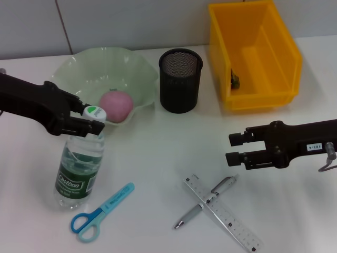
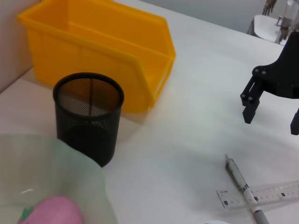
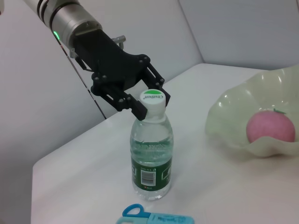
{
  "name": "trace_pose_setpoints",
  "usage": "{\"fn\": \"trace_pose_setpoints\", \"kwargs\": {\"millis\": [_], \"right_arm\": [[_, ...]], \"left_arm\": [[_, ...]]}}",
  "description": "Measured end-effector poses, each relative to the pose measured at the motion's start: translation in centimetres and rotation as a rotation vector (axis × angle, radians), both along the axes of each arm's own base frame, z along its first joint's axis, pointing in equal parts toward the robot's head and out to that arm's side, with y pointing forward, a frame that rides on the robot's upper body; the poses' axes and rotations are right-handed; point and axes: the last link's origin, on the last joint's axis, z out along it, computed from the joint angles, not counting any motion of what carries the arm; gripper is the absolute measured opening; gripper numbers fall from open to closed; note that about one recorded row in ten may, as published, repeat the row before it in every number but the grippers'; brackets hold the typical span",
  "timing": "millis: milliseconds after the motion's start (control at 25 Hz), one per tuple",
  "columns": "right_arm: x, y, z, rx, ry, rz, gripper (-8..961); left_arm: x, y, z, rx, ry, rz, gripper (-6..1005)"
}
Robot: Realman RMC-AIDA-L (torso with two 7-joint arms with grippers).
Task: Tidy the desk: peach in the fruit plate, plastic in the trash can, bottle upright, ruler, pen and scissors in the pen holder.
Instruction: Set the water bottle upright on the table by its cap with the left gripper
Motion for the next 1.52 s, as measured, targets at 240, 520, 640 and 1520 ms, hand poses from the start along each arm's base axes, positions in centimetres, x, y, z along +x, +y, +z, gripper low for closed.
{"fn": "trace_pose_setpoints", "kwargs": {"millis": [240, 520, 640, 1520], "right_arm": [[-0.3, 0.3, -0.1, 0.0, 0.003, 0.0, 657], [-0.6, 0.6, -0.1, -0.006, 0.005, -0.006, 656], [-0.7, 0.7, 0.0, -0.007, 0.004, -0.007, 656], [-0.7, 0.7, -0.1, -0.005, 0.01, -0.01, 656]], "left_arm": [[-0.7, -0.2, 0.9, 0.013, -0.003, 0.018, 438], [-1.3, -0.2, 1.9, 0.035, 0.006, 0.015, 439], [-1.5, -0.2, 2.2, 0.041, 0.007, 0.016, 439], [-3.5, -1.2, 4.8, 0.126, -0.095, 0.006, 440]]}}
